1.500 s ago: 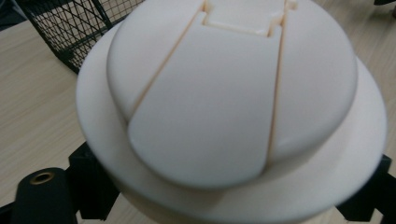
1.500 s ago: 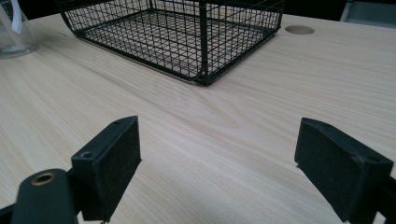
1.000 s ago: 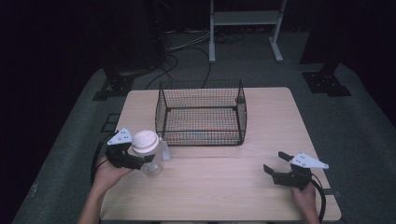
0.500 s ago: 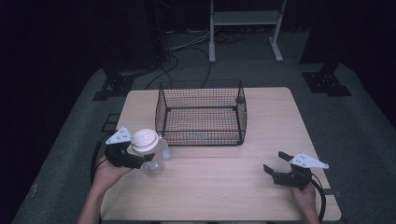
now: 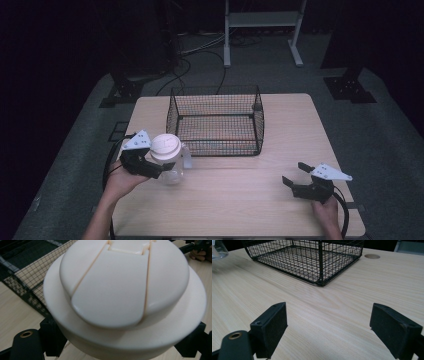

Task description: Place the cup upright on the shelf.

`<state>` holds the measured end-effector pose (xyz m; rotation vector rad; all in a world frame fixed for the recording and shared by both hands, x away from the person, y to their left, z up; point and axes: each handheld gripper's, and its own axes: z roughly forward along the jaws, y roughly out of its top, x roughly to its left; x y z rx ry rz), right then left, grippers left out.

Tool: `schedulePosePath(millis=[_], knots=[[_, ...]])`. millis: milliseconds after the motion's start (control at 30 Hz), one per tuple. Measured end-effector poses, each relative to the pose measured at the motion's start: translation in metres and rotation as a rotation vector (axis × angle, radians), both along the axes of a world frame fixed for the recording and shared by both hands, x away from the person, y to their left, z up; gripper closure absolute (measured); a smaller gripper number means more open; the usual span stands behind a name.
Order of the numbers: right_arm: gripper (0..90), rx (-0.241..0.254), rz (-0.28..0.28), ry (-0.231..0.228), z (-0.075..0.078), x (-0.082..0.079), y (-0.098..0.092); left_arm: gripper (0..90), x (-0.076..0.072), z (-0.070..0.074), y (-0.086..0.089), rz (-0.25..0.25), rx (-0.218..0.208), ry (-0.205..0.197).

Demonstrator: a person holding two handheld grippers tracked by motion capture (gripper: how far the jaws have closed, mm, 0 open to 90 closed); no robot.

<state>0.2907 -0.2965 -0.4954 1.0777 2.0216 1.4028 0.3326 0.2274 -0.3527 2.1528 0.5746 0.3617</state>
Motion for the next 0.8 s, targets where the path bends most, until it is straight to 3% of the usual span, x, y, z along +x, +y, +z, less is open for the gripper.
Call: schedulePosePath(millis=[500, 800], knots=[[13.4, 0.01, 0.001, -0.006, 0.0, 0.0, -0.001, 15.4, 0.023, 0.046, -0.052, -0.107, 0.011, -0.023], [13.4, 0.013, 0.0, -0.008, 0.0, 0.001, -0.001, 15.4, 0.042, 0.064, -0.08, -0.153, -0.002, -0.012]])
